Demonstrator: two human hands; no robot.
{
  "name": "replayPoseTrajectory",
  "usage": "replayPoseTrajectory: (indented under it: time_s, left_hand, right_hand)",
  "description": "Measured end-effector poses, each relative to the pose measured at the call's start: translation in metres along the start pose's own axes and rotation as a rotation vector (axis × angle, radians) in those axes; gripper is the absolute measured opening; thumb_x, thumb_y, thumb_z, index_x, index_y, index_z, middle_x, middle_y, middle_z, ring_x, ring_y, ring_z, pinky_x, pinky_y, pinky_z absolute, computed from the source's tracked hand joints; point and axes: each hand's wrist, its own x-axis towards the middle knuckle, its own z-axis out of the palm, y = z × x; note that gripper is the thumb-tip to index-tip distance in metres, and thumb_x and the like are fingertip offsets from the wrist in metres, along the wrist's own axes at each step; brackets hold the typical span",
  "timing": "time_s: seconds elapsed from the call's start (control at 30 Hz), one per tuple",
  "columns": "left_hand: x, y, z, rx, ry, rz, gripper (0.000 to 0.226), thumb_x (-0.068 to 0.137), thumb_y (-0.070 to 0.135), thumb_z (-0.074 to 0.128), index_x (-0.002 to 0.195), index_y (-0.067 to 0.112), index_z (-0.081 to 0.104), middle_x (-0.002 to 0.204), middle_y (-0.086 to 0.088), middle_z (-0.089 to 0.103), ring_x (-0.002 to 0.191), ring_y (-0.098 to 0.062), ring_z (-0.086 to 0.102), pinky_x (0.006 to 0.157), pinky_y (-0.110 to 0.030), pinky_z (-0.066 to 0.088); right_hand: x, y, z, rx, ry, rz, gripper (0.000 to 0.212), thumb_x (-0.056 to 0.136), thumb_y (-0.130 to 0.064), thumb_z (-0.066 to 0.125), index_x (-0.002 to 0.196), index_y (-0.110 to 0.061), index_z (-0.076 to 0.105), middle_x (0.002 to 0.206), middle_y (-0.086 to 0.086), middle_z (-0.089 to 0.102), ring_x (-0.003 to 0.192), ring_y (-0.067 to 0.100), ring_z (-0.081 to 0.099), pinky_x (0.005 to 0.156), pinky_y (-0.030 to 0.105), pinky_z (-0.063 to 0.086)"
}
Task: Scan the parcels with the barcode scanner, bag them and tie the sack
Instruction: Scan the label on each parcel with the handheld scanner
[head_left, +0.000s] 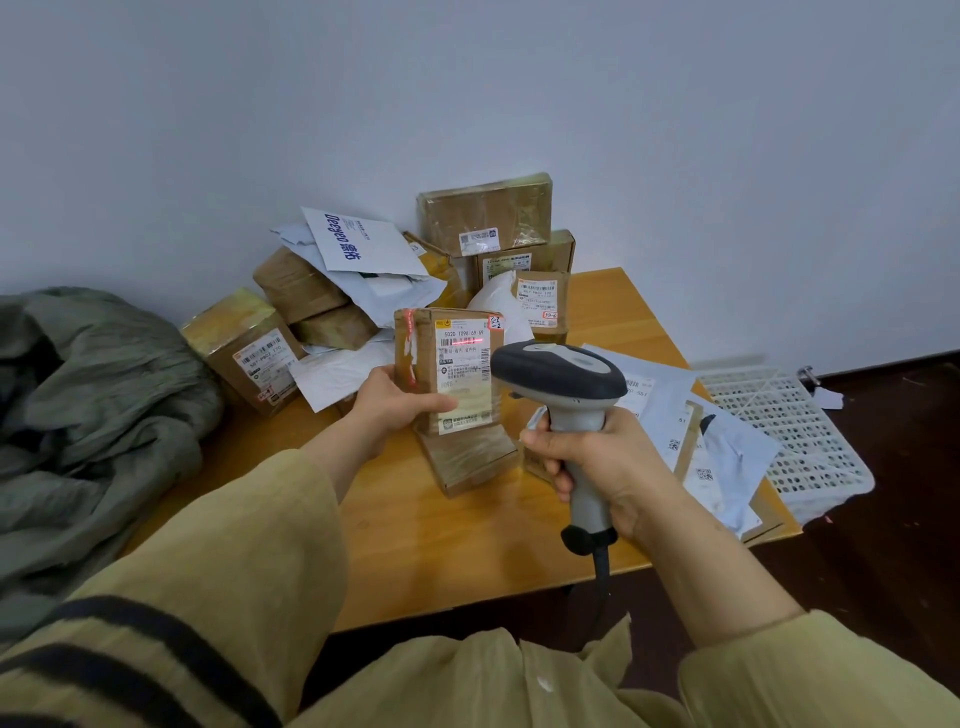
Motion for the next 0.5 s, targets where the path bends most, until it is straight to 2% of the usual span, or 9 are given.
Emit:
replayPoseTrajectory:
  time_s: [0.17,0.27,0.33,0.4,0.5]
  left_hand:
    - [-0.003,-0.004,0.000,-0.003,0.004,-0.016,0.083,0.062,0.020,0.088,0.131,0.010,0.042,0.121,-0.003,0.058,0.103,-0.017,0.056,0.077,-0.026,0.047]
    - [-0.008,-0.008,-0.002,-0.028,-0.050,-0.043,0.077,0.061,0.018,0.087,0.126,0.011,0.046,0.118,-0.002,0.062,0.107,-0.019,0.059,0.088,-0.031,0.050]
    - [-0.016,-0.013,-0.004,-0.039,-0.190,-0.088,0.062,0.064,0.014,0.085,0.116,0.013,0.053,0.113,-0.005,0.067,0.104,-0.020,0.063,0.095,-0.037,0.050]
    - [-0.028,-0.020,-0.005,-0.004,-0.397,-0.144,0.041,0.072,0.010,0.078,0.106,0.016,0.057,0.110,-0.005,0.069,0.101,-0.019,0.066,0.095,-0.035,0.050]
    - [-0.036,-0.037,0.000,0.036,-0.614,-0.269,0.041,0.076,0.010,0.075,0.113,0.016,0.057,0.113,-0.004,0.069,0.104,-0.018,0.066,0.092,-0.032,0.052]
  right_hand:
    - [0.002,0.003,-0.002,0.006,-0.050,0.001,0.014,0.081,-0.004,0.070,0.072,-0.006,0.060,0.051,0.007,0.050,0.042,0.019,0.040,0.043,0.024,0.037]
    - [0.001,0.001,-0.008,0.023,-0.056,-0.004,0.009,0.081,-0.006,0.070,0.084,-0.002,0.063,0.059,0.012,0.063,0.042,0.018,0.046,0.044,0.025,0.042]
    - [0.005,0.002,-0.018,0.050,-0.012,0.020,0.012,0.082,-0.005,0.070,0.089,-0.001,0.062,0.071,0.016,0.070,0.043,0.018,0.054,0.045,0.025,0.046]
    - [0.011,0.008,-0.034,0.064,0.072,0.069,0.016,0.081,-0.005,0.072,0.093,-0.004,0.062,0.083,0.017,0.071,0.055,0.021,0.065,0.046,0.027,0.050]
    - [0.019,0.027,-0.058,0.053,0.178,0.151,0.027,0.078,-0.006,0.075,0.101,-0.004,0.063,0.094,0.016,0.068,0.077,0.028,0.069,0.052,0.032,0.055]
